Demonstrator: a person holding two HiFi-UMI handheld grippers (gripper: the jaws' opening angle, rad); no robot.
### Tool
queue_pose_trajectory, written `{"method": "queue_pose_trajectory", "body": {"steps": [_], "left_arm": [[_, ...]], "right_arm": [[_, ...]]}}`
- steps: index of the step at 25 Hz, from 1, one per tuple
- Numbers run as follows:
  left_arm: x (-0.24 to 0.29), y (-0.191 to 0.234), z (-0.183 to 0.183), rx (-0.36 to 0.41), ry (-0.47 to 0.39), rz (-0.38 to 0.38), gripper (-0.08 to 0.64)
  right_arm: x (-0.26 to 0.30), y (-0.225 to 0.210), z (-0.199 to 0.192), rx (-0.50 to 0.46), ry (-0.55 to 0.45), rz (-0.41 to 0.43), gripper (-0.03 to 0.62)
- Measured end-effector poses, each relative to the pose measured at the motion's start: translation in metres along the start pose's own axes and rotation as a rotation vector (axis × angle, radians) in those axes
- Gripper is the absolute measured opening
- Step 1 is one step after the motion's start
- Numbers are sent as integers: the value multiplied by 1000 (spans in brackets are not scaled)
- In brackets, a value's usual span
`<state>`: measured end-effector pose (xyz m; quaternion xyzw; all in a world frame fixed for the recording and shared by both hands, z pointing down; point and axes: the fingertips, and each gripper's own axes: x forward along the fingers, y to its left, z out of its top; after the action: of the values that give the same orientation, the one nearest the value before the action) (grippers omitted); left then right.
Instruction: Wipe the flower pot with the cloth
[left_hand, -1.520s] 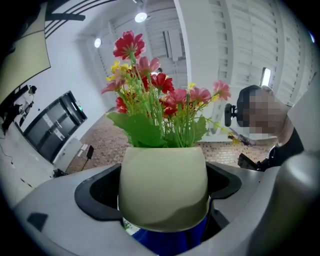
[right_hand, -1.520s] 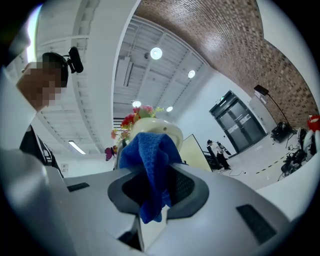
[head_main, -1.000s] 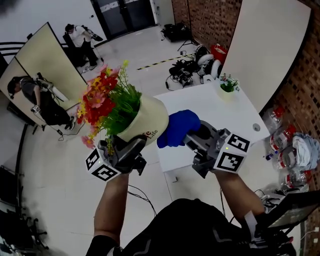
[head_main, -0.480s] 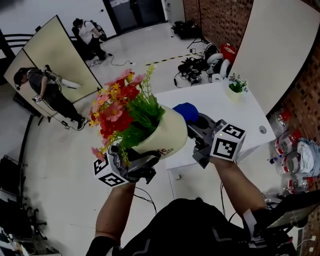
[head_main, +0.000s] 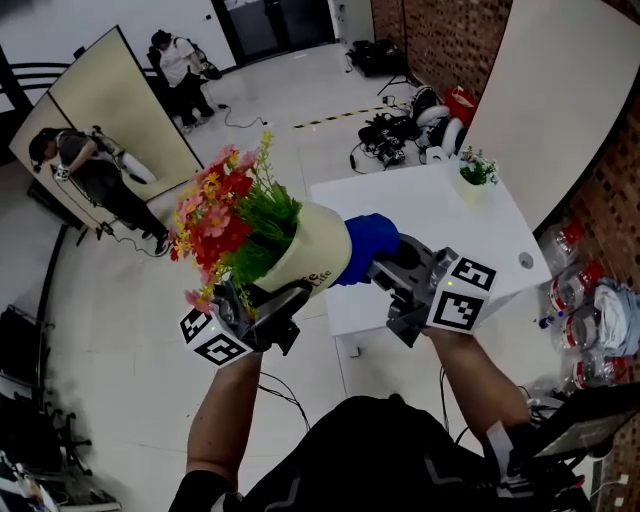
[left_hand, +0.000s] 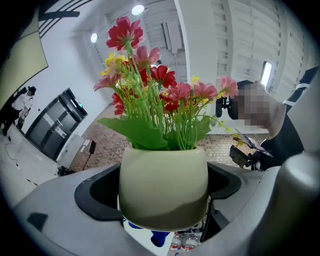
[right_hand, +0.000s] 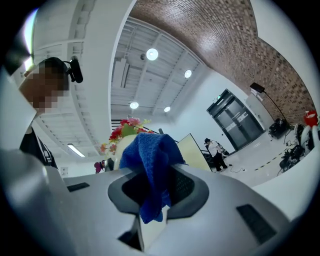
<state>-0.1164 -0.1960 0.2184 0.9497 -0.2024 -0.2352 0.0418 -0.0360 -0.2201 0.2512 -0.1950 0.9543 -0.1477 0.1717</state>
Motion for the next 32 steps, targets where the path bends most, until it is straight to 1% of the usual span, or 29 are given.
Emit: {"method": "queue_pose_trajectory", "body": {"steps": [5,7,9,11,15,17,19,21,23,26,29,32], "left_arm": [[-8,33,-3,14,12,69,517],[-10,40,1,21,1,51,517],[-18,50,1,28,-7,37,517],[-26,56,-1,12,-15,34,517],[-25,51,-10,-24,-20,11,517],[-33,64,-18,-28,-8,21,517],[-38,73,-30,-38,5,26,517],[-38,71,-46,-36,22,29,517],[-38,70,-61,-38,40,32,517],[-46,83,-85,-49,77,40,517],[-57,97,-116,-44,147,35,517],[-66,107,-153,-32,223,18,517]], "right_arm": [[-7,16,3,-13,-10,41,60],[-7,21,3,-25,-13,47,60],[-9,22,6,-34,-25,34,60],[-16,22,12,-41,-37,12,60],[-40,23,21,-48,-48,-23,60],[-41,19,17,-51,-50,-41,60],[-47,15,13,-53,-50,-55,60],[-64,12,9,-53,-43,-72,60],[-80,7,3,-57,-24,-103,60],[-87,-6,-10,-56,4,-154,60],[-87,-17,-27,-39,32,-193,60],[-89,-27,-47,-26,67,-215,60]]}}
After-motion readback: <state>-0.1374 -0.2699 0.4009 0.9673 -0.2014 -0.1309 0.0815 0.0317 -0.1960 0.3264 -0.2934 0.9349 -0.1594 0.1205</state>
